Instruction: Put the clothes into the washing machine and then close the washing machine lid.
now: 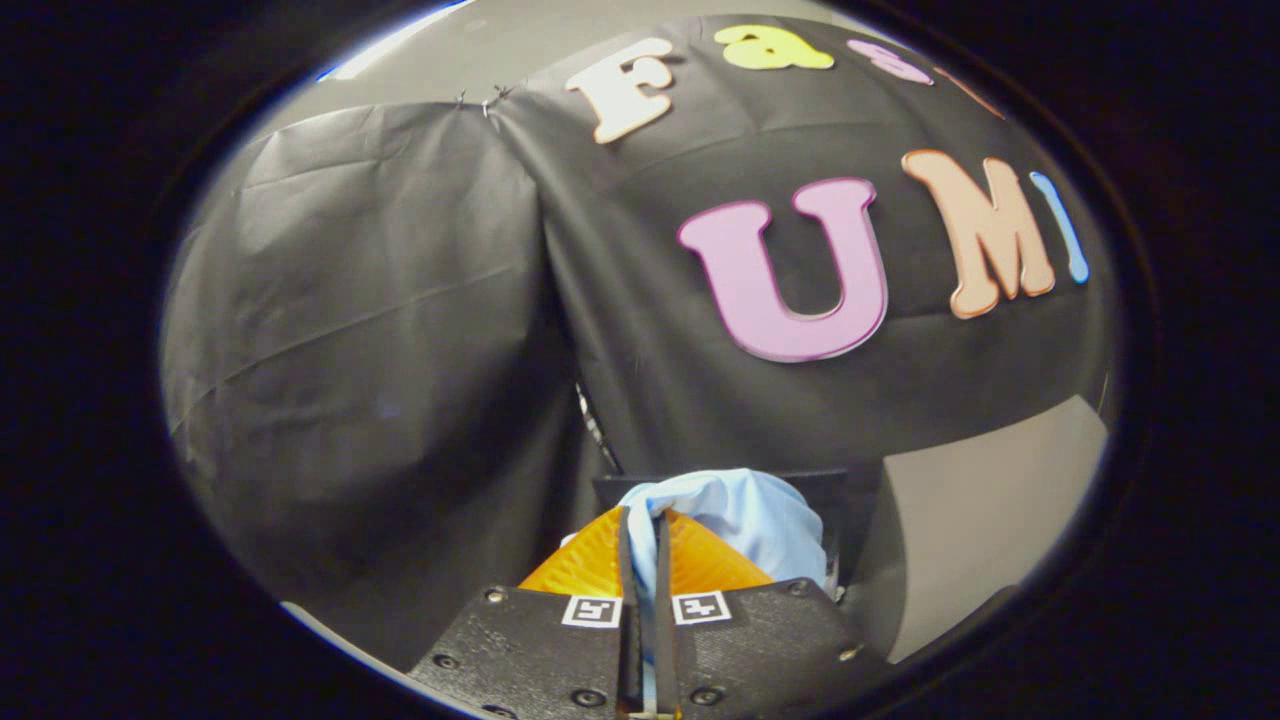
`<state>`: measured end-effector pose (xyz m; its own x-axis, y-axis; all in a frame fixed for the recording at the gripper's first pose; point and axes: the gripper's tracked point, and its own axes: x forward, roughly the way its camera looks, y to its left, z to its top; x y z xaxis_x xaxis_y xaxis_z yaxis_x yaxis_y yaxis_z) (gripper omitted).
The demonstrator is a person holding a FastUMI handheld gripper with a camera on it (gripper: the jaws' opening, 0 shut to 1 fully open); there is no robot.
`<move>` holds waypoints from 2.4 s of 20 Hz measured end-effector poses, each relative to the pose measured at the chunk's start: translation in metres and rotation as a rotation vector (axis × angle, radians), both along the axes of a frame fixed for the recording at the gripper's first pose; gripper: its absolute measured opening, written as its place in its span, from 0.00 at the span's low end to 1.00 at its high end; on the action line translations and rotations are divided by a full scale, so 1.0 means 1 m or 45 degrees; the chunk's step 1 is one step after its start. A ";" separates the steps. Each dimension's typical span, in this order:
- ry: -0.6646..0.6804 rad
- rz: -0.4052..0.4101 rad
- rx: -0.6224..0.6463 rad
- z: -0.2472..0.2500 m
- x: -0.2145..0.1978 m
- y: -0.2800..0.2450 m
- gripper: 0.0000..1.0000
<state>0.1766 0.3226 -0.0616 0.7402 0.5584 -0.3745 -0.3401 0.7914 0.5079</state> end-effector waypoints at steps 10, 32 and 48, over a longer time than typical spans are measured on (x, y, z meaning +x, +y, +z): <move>-0.013 0.057 -0.180 -0.036 0.015 0.041 0.77; -0.089 -0.083 -0.286 -0.046 0.082 0.028 0.97; -0.226 -0.454 -0.453 -0.077 0.221 0.014 0.95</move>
<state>0.3974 0.3370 -0.1382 0.9300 0.1220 -0.3467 -0.0748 0.9864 0.1462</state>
